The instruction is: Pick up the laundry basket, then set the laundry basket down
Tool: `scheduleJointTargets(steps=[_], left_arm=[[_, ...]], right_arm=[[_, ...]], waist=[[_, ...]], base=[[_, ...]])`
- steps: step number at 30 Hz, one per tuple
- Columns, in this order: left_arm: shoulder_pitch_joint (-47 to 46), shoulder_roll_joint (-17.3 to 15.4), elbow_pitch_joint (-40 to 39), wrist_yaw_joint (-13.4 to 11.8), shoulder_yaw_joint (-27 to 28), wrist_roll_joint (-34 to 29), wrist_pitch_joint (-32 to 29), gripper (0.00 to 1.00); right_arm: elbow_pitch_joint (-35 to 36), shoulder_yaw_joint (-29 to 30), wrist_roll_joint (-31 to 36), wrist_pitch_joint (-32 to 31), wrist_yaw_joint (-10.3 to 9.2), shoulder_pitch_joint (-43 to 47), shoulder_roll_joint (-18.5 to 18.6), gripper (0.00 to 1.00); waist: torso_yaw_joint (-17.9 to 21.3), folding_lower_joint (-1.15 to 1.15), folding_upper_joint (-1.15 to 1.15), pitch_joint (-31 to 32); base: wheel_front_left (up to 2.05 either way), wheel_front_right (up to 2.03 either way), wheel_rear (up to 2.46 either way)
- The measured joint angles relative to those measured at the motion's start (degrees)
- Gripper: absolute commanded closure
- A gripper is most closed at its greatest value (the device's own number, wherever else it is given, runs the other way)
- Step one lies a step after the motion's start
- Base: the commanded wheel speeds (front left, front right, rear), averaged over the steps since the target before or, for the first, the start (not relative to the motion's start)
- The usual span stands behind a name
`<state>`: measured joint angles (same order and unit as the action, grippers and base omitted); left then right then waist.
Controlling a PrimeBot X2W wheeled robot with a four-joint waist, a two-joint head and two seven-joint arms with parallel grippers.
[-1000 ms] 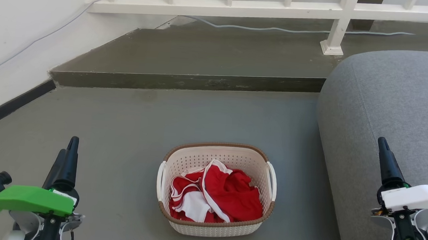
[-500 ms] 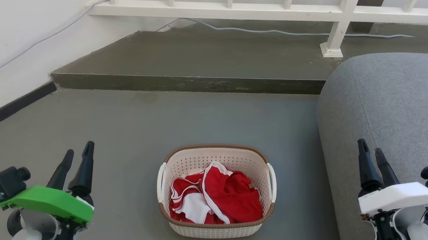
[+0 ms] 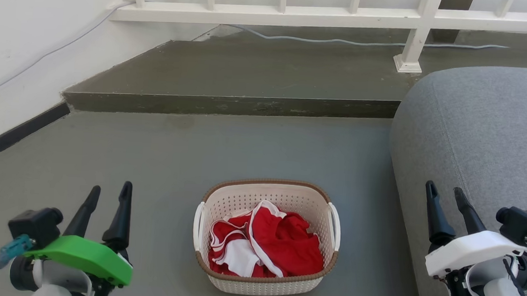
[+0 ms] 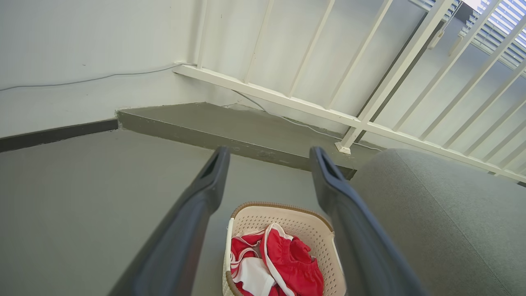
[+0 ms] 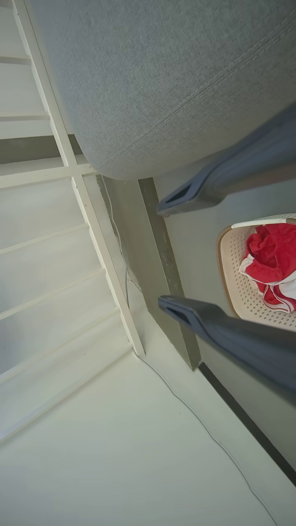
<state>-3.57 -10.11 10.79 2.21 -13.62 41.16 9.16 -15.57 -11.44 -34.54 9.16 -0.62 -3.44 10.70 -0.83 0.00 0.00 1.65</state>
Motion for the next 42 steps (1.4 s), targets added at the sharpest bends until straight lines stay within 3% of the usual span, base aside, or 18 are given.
scheduleJointTargets(steps=[25, 42], left_arm=[[0.0, -1.6, 2.0, -2.8, -5.4, -17.1, 5.1, 0.00], [0.0, -1.3, 3.5, -3.3, -4.8, -17.2, 5.1, 0.00]], right_arm=[[-1.9, -4.4, 19.1, 5.1, -3.10, -0.9, 0.6, 0.00], [-2.7, -2.3, 19.5, 5.2, -4.04, -0.8, -0.8, 0.00]], waist=[[0.4, 0.00, 0.00, -0.5], [0.6, 0.00, 0.00, -0.8]], base=[[0.00, 0.00, 0.00], [0.00, 0.00, 0.00]])
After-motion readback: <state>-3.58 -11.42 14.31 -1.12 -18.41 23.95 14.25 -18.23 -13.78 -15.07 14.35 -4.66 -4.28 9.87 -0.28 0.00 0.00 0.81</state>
